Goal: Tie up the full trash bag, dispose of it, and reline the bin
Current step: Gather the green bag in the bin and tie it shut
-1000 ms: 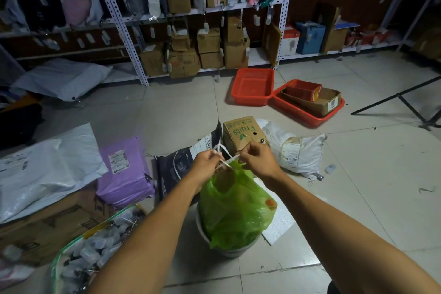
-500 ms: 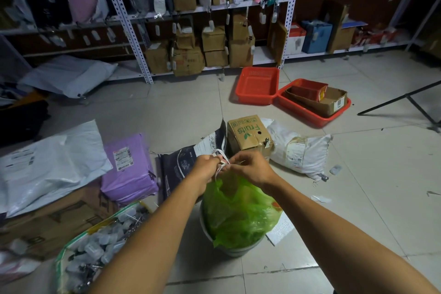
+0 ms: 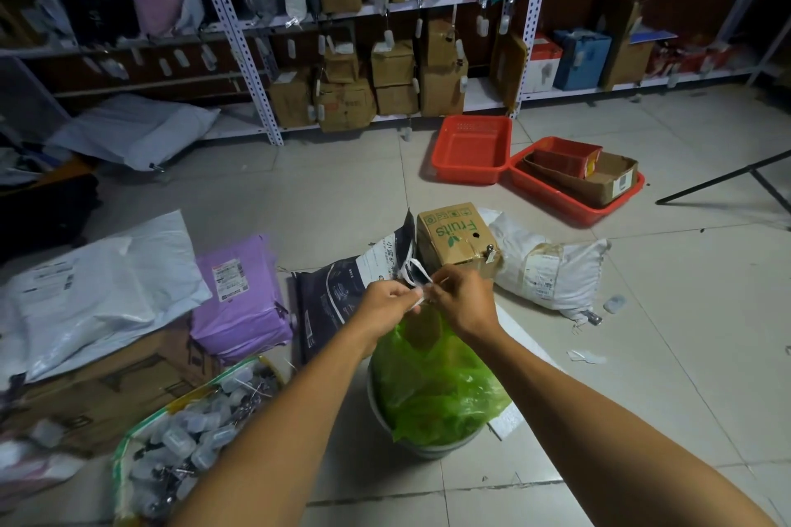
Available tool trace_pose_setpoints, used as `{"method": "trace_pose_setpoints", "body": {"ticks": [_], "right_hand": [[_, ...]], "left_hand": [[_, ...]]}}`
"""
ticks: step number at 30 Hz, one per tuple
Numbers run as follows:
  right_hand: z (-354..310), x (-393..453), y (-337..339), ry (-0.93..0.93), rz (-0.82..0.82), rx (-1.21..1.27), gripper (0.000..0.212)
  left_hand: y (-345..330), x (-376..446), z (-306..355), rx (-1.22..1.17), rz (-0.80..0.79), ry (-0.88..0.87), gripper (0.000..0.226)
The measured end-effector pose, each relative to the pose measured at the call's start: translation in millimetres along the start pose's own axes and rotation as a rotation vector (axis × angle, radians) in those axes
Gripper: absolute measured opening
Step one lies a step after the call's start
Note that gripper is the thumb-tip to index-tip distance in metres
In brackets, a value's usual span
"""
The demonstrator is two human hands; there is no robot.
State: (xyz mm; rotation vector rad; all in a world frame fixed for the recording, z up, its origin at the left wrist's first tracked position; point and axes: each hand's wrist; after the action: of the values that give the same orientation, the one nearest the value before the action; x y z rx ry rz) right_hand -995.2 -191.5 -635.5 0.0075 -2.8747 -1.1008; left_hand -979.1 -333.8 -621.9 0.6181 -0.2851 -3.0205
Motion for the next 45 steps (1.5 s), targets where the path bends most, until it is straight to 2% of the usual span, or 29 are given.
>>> {"method": "trace_pose_setpoints", "body": {"ticks": [3,5,8,11,17,20,25,28,30,38,41,44,45], "right_hand": [[0.8,1.6,-3.7,0.065,0.002,-0.151,0.010],[5.3,3.4,-5.7,0.109,-0.083,-0.277,0.013],[7.7,4.0,-6.7,0.120,-0.203,-0.345,0.018],[8.2,3.6,-7.3,0.110,-0.305,-0.321,0.024],[10.3,2.4,0.6,0.081,-0.440,-0.233,0.025],[5.9,1.4,6.8,0.080,-0.483,-0.209,0.024],[2.6,-2.4,17.5,-0.074,-0.588,0.010,0.023],[3.7,-2.6,23.3,-0.102,-0.662,0.030,0.025],[4.1,-1.9,23.6,-0.116,-0.647,0.036,0.030],[10.5,-1.3,22.0,-0.235,-0.567,0.259,0.023],[9.1,-0.1,22.2,-0.273,-0.524,0.335,0.027],[8.7,2.8,23.3,-0.281,-0.462,0.391,0.028],[8.8,3.8,23.7,-0.282,-0.452,0.406,0.025]], "left_hand": [[1.7,-0.8,-2.4,0.027,-0.054,-0.047,0.004],[4.3,0.1,-1.4,0.049,-0.086,-0.087,0.016],[7.6,4.1,0.3,0.126,-0.049,-0.151,0.024],[9.2,9.2,-2.1,0.182,0.033,-0.203,0.032],[15.7,17.0,-13.8,0.248,0.093,-0.210,0.033],[15.7,18.1,-15.0,0.285,0.076,-0.210,0.030],[10.6,18.2,-12.9,0.274,0.015,-0.240,0.029],[8.5,18.1,-13.6,0.268,-0.040,-0.261,0.031],[8.0,19.1,-16.1,0.261,-0.060,-0.260,0.033],[14.0,16.6,-20.4,0.308,-0.119,-0.168,0.031],[15.4,12.3,-17.0,0.229,-0.168,-0.088,0.019],[20.5,11.3,-16.3,0.172,-0.204,-0.034,0.042],[21.1,12.2,-17.4,0.185,-0.221,-0.061,0.039]]}}
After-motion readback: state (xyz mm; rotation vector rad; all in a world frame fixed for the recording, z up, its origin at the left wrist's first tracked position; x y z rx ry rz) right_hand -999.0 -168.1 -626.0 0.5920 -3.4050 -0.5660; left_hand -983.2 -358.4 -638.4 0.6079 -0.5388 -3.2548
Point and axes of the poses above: each hand's wrist, its own x-axis towards the middle knuckle, its own y-axis out of the back of the hand, z = x × y, and after that the axes turned 9 degrees about -x, right-handed
